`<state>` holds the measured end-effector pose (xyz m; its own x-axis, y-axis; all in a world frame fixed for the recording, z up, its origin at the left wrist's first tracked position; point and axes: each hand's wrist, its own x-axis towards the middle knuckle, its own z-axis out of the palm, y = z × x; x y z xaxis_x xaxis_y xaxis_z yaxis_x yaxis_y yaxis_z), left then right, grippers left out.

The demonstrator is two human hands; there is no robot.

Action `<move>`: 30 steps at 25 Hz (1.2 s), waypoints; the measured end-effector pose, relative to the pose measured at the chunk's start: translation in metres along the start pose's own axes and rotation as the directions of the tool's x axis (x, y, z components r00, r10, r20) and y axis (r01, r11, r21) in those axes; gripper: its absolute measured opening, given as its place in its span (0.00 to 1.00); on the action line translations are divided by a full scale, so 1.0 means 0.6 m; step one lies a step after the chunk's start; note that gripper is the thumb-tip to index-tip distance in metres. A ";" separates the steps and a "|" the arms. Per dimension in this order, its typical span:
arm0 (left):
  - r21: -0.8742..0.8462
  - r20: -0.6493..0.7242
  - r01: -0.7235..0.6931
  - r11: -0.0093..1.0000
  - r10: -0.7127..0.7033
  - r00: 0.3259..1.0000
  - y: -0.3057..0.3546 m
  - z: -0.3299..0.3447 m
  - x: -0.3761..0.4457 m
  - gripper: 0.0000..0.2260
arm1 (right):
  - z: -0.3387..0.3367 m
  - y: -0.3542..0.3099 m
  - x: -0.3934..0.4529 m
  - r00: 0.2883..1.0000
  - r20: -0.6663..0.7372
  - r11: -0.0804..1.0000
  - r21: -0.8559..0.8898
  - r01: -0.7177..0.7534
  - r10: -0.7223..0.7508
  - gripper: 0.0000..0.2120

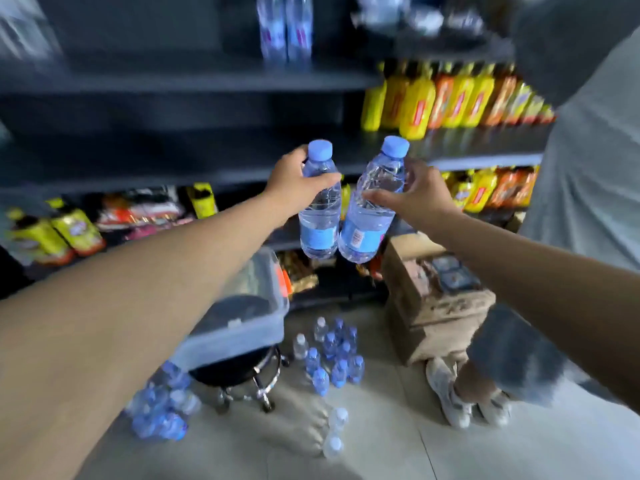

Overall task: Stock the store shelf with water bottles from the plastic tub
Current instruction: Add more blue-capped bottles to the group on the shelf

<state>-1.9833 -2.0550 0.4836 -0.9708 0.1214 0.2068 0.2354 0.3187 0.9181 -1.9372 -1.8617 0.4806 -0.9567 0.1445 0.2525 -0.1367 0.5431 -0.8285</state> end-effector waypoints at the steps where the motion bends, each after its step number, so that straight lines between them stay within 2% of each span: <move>1: 0.006 -0.025 -0.024 1.000 0.025 0.999 0.048 -0.035 0.014 0.18 | -0.013 -0.053 0.020 0.999 -0.015 0.999 0.018 0.033 -0.033 0.18; 6: -0.043 -0.107 -0.115 0.992 0.110 0.988 0.253 -0.184 0.080 0.17 | -0.063 -0.267 0.109 0.985 -0.122 0.987 0.088 0.131 -0.120 0.16; 11: -0.091 -0.186 -0.136 0.987 0.117 0.975 0.329 -0.250 0.150 0.14 | -0.056 -0.353 0.198 0.975 -0.158 0.977 0.120 0.178 -0.159 0.20; 14: -0.062 -0.210 -0.133 0.989 0.117 0.971 0.324 -0.261 0.225 0.16 | -0.037 -0.374 0.275 0.970 -0.133 0.974 0.075 0.216 -0.205 0.15; 17: -0.009 -0.197 -0.137 0.991 0.132 0.972 0.297 -0.260 0.331 0.19 | -0.011 -0.373 0.383 0.969 -0.076 0.971 0.019 0.239 -0.237 0.15; 22: 0.070 -0.182 -0.070 0.995 0.082 0.980 0.224 -0.232 0.530 0.21 | 0.044 -0.310 0.590 0.982 0.012 0.982 -0.005 0.187 -0.187 0.16; 24: 0.086 -0.201 -0.026 0.996 0.043 0.979 0.188 -0.216 0.608 0.19 | 0.072 -0.271 0.670 0.988 0.016 0.988 0.005 0.152 -0.152 0.19; 30: 0.097 -0.267 0.046 0.994 -0.019 0.963 0.093 -0.177 0.757 0.17 | 0.137 -0.176 0.814 0.998 0.008 0.998 0.021 0.067 -0.067 0.19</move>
<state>-2.4159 -2.0820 0.6643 -0.9519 -0.1402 0.2725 0.1939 0.4133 0.8897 -2.4111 -1.9164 0.6501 -0.9474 0.1014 0.3036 -0.2057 0.5341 -0.8201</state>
